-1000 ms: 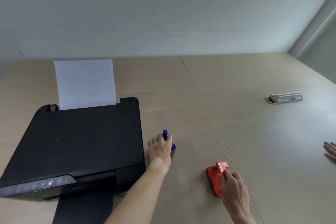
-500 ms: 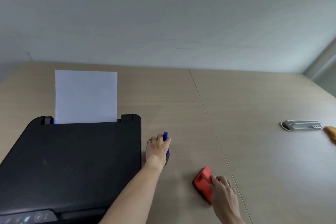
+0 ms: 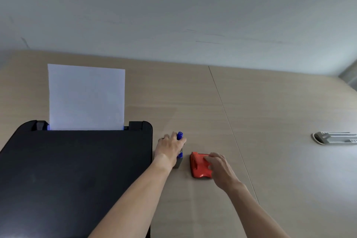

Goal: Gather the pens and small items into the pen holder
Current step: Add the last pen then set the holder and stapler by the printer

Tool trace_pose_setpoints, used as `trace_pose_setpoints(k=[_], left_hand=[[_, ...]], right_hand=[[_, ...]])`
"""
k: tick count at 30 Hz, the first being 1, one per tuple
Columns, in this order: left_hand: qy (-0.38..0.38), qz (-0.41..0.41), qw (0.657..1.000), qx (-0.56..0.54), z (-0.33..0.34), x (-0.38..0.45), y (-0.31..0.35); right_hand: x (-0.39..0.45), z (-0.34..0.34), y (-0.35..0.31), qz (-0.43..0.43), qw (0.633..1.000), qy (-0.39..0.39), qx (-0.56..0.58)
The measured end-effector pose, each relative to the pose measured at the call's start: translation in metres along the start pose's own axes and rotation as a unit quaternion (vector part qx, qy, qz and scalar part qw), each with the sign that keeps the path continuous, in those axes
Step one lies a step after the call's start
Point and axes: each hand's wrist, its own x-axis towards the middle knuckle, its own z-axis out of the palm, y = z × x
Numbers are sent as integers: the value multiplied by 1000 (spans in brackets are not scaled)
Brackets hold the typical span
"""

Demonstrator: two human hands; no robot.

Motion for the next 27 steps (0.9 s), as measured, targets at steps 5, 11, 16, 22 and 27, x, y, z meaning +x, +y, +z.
trace_pose_setpoints(k=[5, 11, 16, 22, 27], left_hand=[[6, 2, 1000, 24, -1, 5, -2], [12, -7, 999, 31, -3, 8, -3], [23, -6, 999, 39, -1, 9, -5], [-5, 0, 999, 47, 3, 9, -10], [-39, 13, 999, -26, -13, -1, -10]], right_hand=[[26, 1, -5, -10, 1000, -16, -4], [41, 1, -9, -8, 1000, -19, -11], [43, 2, -7, -7, 1000, -23, 2], [20, 1, -12, 21, 994, 65, 85], [-55, 41, -14, 97, 949, 248, 171]])
